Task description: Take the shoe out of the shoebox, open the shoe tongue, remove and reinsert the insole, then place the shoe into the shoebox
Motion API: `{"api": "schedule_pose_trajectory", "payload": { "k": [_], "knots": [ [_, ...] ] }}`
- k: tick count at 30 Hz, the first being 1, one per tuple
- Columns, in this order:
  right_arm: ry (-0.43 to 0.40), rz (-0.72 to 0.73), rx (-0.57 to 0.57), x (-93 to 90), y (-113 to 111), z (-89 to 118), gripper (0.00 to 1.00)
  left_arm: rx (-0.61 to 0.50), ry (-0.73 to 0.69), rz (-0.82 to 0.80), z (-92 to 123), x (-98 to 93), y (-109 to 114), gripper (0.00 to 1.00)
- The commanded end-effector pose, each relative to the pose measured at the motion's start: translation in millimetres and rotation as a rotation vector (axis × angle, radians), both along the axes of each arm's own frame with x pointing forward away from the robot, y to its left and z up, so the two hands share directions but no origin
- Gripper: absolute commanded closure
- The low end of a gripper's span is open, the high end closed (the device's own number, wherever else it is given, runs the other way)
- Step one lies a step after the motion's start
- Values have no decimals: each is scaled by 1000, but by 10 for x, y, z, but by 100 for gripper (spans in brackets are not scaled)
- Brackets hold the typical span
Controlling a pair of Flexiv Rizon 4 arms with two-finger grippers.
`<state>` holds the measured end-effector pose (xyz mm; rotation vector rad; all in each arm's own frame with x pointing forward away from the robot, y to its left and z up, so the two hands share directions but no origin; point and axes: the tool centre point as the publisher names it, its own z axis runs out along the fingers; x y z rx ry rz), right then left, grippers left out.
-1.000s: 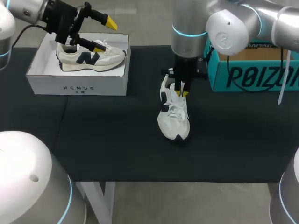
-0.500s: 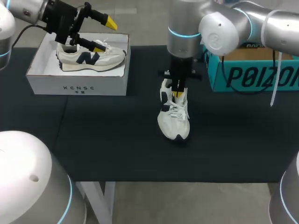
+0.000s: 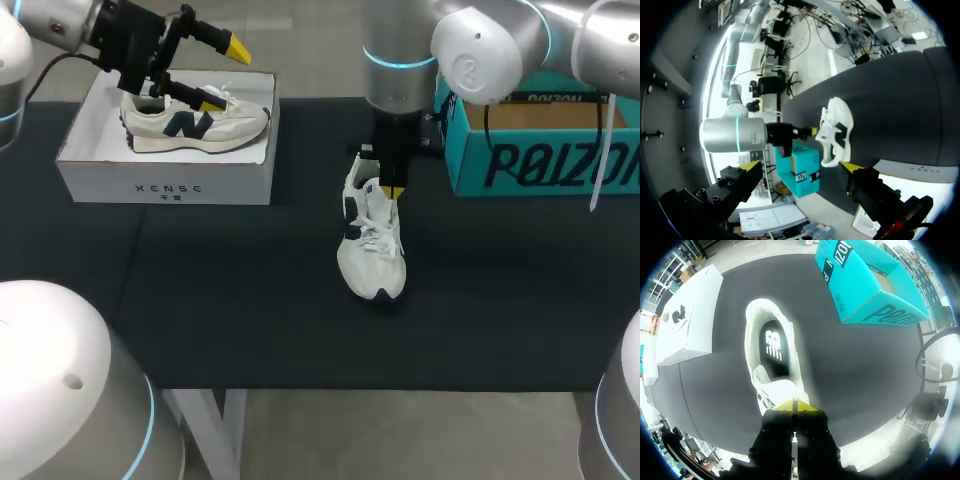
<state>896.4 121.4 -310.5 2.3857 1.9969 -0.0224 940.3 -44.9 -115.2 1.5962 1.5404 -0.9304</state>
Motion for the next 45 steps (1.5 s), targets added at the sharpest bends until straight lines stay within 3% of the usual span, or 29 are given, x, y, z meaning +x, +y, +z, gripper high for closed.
{"api": "schedule_pose_trajectory", "payload": {
  "k": [1, 9, 18, 28, 45],
  "knots": [
    [2, -3, 9, 22, -26, -73, 100, 3, -1, 1, 4, -7, 1, 0],
    [34, 5, 15, 195, 35, -267, 100, 3, -1, 1, 4, -7, 1, 0],
    [61, 34, 5, 263, 160, -367, 100, 3, -1, 1, 4, -7, 1, 0],
    [38, 46, -5, 145, 139, -207, 100, 3, -1, 1, 4, -7, 1, 0],
    [54, 75, 7, 262, 297, -305, 100, 3, -1, 1, 4, -7, 1, 0]
  ]
}}
